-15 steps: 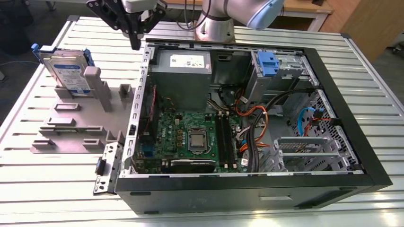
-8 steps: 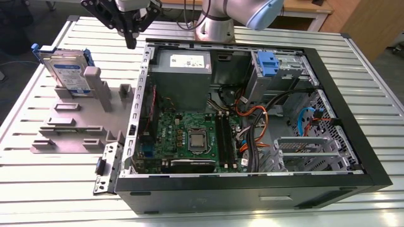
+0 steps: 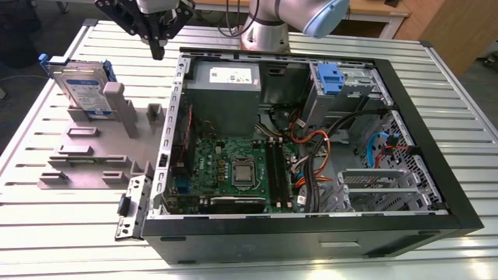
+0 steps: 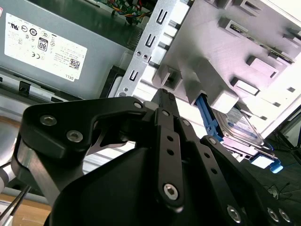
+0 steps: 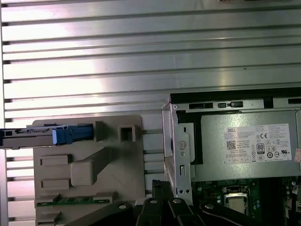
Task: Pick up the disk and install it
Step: 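Reach for the disk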
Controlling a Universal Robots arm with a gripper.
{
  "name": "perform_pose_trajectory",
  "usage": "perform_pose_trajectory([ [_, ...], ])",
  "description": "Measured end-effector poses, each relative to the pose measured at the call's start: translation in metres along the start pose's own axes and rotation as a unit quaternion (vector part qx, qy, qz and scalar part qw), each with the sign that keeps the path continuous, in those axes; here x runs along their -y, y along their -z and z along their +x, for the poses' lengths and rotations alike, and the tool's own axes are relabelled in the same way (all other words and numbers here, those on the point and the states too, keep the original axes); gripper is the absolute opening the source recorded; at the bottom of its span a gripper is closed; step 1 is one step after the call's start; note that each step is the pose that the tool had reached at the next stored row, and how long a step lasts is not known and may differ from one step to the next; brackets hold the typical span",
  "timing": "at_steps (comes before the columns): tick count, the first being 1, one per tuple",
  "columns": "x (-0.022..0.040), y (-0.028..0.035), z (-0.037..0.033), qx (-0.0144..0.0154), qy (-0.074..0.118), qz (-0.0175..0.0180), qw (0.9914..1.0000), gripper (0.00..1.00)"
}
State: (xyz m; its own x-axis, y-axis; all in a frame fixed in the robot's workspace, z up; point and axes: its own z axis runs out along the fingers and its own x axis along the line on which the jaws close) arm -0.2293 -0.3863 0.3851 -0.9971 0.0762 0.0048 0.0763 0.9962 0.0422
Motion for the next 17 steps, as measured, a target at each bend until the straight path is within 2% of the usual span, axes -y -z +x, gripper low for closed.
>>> perform_pose_trajectory([
  [17, 0.0003, 0.0000, 0.0066, 0.0000, 0.000, 0.0000, 1.00000, 0.11],
])
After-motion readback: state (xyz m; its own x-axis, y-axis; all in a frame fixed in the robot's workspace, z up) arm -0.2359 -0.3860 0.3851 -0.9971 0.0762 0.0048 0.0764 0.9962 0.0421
